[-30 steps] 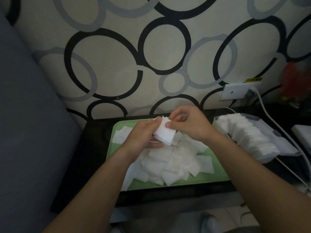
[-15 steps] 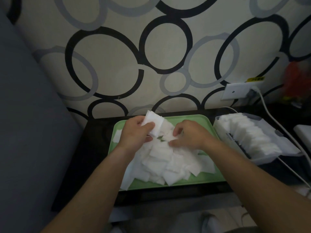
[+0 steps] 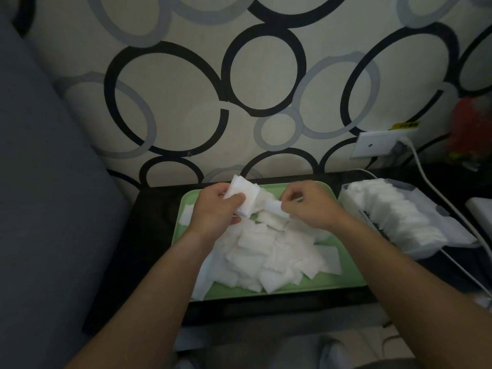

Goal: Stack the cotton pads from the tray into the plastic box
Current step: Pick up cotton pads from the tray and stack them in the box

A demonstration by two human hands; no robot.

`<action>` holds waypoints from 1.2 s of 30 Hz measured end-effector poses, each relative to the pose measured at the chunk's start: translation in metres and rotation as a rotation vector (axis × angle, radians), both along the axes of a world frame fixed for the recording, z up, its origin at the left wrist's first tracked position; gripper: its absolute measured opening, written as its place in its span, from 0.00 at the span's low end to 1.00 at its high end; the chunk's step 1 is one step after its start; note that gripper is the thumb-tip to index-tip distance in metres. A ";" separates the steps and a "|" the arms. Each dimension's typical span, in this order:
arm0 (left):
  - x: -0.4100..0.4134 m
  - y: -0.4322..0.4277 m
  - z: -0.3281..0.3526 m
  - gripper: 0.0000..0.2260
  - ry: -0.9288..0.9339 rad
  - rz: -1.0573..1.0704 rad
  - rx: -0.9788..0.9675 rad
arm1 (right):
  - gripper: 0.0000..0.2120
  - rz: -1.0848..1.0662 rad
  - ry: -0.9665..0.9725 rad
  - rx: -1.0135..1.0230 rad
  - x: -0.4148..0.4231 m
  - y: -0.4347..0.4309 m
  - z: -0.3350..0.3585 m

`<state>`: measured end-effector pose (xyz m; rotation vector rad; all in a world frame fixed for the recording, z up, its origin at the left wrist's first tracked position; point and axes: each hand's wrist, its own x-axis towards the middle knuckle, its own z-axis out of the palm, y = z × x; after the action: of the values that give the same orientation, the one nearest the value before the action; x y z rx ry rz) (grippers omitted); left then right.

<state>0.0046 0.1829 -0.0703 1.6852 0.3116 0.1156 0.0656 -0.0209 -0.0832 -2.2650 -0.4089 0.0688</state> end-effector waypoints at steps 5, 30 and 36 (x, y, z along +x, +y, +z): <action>0.002 0.001 -0.004 0.13 0.032 0.037 0.022 | 0.09 0.005 0.296 0.491 -0.003 -0.001 0.013; -0.009 -0.017 0.012 0.10 0.054 -0.352 -0.147 | 0.15 -0.038 0.121 0.386 -0.011 0.014 0.032; -0.005 -0.017 0.012 0.13 0.144 -0.250 -0.279 | 0.17 -0.034 0.059 0.328 -0.010 0.018 0.029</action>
<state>-0.0005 0.1661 -0.0584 1.4437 0.2112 -0.2272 0.0558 -0.0034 -0.0546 -1.9415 -0.3239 0.0473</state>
